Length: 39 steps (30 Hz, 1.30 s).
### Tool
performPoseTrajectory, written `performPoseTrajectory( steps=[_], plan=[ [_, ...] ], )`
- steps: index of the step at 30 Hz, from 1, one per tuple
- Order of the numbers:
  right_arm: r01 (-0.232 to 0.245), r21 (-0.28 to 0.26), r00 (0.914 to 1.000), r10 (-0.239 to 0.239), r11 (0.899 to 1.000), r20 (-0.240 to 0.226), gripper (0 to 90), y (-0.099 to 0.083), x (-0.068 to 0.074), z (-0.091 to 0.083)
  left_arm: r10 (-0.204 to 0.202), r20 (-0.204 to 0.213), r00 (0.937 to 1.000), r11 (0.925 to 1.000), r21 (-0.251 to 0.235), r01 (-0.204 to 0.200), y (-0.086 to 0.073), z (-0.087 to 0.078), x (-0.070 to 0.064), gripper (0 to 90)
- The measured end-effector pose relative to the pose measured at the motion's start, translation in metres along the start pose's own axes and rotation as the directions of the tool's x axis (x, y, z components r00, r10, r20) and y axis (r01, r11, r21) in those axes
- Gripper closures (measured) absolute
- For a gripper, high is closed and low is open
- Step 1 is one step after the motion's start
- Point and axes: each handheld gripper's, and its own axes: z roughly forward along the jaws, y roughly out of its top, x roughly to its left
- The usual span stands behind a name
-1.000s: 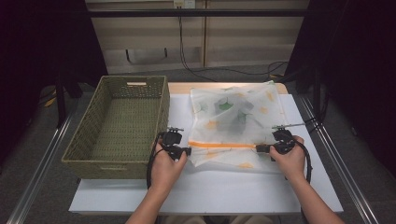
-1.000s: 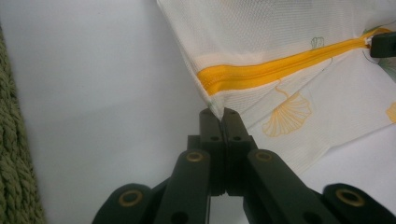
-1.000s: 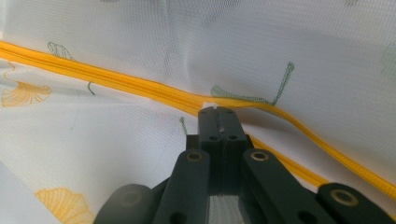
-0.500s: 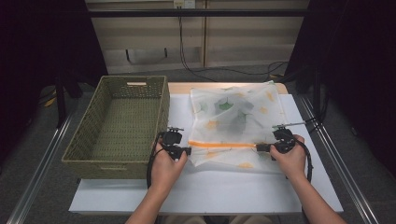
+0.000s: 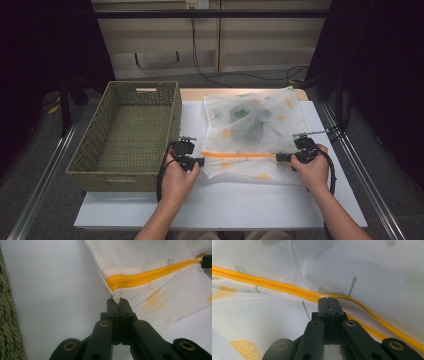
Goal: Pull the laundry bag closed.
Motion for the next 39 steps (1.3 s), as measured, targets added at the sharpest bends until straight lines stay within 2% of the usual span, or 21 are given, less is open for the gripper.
performPoseTrajectory(
  steps=[1, 6, 8, 9, 10, 12, 19, 29, 31, 34, 35, 37, 39],
  plan=[
    [-0.010, 0.001, 0.9999, 0.010, 1.000, -0.008, 90.0, 0.000, -0.001, -0.001, -0.003, 0.002, 1.0000, 1.0000, 0.001, 0.003, 0.000, 0.000, 0.000, 89.9],
    [0.018, -0.002, 0.9998, -0.018, 1.000, 0.009, 90.0, -0.001, 0.001, -0.002, 0.000, 0.003, 1.0000, 1.0000, -0.007, 0.000, 0.000, 0.000, 0.000, 89.9],
    [0.013, -0.001, 0.9999, -0.013, 1.000, 0.009, 90.0, -0.001, 0.001, -0.002, 0.003, 0.002, 1.0000, 1.0000, -0.004, -0.003, 0.001, -0.002, 0.000, 89.9],
    [0.024, -0.001, 0.9993, -0.024, 1.000, 0.029, 90.0, -0.001, 0.000, -0.002, -0.003, 0.004, 1.0000, 1.0000, -0.006, 0.003, 0.001, -0.002, 0.000, 89.9],
    [0.022, 0.001, 0.9991, -0.022, 1.000, 0.035, 90.0, -0.001, -0.001, -0.003, -0.004, 0.007, 1.0000, 1.0000, -0.005, 0.004, 0.001, -0.003, 0.000, 89.9],
    [0.001, -0.005, 0.9998, -0.001, 1.000, 0.018, 90.0, -0.002, -0.004, -0.005, -0.005, 0.006, 1.0000, 1.0000, -0.004, 0.005, 0.001, -0.003, 0.000, 89.9],
    [-0.017, -0.011, 0.9992, 0.018, 1.000, 0.036, 90.0, -0.007, -0.013, -0.014, -0.017, 0.005, 0.9998, 0.9998, 0.008, 0.017, 0.001, -0.002, 0.000, 89.9],
    [-0.008, -0.022, 0.9993, 0.009, 1.000, 0.037, 90.0, -0.009, -0.015, -0.017, -0.025, 0.004, 0.9997, 0.9997, 0.001, 0.025, 0.001, -0.001, 0.000, 89.9],
    [-0.003, -0.017, 0.9985, 0.004, 1.000, 0.055, 90.0, -0.009, -0.016, -0.018, -0.023, 0.005, 0.9997, 0.9997, 0.008, 0.022, 0.001, -0.001, 0.000, 89.9],
    [-0.018, -0.027, 0.9995, 0.019, 0.999, 0.026, 90.0, -0.010, -0.019, -0.019, -0.022, 0.003, 0.9998, 0.9997, 0.006, 0.022, 0.001, -0.001, 0.000, 89.9],
    [-0.026, -0.018, 0.9994, 0.027, 1.000, 0.024, 90.0, -0.010, -0.019, -0.020, -0.019, 0.000, 0.9998, 0.9998, 0.007, 0.019, 0.001, -0.001, 0.000, 89.9],
    [-0.011, -0.023, 0.9990, 0.012, 1.000, 0.044, 90.0, -0.010, -0.020, -0.020, -0.022, 0.003, 0.9998, 0.9997, 0.007, 0.022, 0.001, -0.001, 0.000, 89.9],
    [-0.021, -0.025, 0.9994, 0.021, 0.999, 0.028, 90.0, -0.010, -0.022, -0.021, -0.021, 0.003, 0.9998, 0.9998, 0.005, 0.021, 0.001, -0.001, -0.001, 90.0]
  ],
)
